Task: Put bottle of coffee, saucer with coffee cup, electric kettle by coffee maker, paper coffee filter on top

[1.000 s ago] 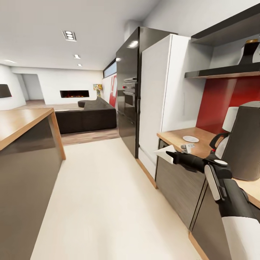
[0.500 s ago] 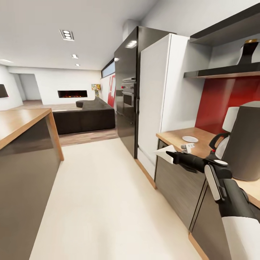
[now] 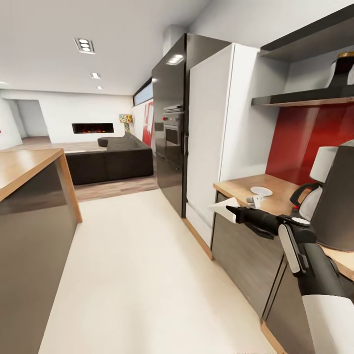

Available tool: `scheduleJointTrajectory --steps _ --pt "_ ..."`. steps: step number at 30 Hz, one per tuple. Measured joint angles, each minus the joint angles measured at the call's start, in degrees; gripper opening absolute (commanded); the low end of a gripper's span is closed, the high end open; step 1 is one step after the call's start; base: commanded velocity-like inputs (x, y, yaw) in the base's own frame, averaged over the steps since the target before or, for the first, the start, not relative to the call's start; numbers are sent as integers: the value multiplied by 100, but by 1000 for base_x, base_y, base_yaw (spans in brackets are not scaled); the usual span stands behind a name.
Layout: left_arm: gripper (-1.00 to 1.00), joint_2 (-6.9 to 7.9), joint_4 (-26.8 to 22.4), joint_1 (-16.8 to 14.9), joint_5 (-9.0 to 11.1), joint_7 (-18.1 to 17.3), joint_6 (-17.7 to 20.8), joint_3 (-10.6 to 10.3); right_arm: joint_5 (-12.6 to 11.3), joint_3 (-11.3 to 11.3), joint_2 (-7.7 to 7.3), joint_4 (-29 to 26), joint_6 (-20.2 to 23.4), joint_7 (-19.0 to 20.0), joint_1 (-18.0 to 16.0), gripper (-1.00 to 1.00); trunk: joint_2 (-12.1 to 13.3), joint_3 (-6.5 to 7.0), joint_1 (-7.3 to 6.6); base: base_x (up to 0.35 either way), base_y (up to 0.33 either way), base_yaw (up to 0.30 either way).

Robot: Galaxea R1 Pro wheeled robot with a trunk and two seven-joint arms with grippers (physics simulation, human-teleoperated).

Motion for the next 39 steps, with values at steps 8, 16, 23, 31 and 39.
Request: scheduleJointTrajectory --steps 8,16,23,31,39 --pt "100 0 -2 0 0 0 1 0 5 4 2 2 -1 -1 -1 -100 0 0 -1 53 50 -63" --pt "100 0 -2 -2 2 0 1 0 6 6 2 2 -1 0 -1 -100 0 0 0 112 108 -6" --pt "100 0 -1 1 4 0 -1 -2 6 5 3 2 -1 0 -1 -100 0 0 0 6 6 0" --pt "100 -2 -12 -2 8 -7 0 -7 -1 11 -3 -16 0 46 -1 -100 0 0 0 0 0 0" --pt "100 0 -10 0 5 -1 0 28 26 104 -8 -220 154 71 -122 -100 0 0 0 0 0 0"
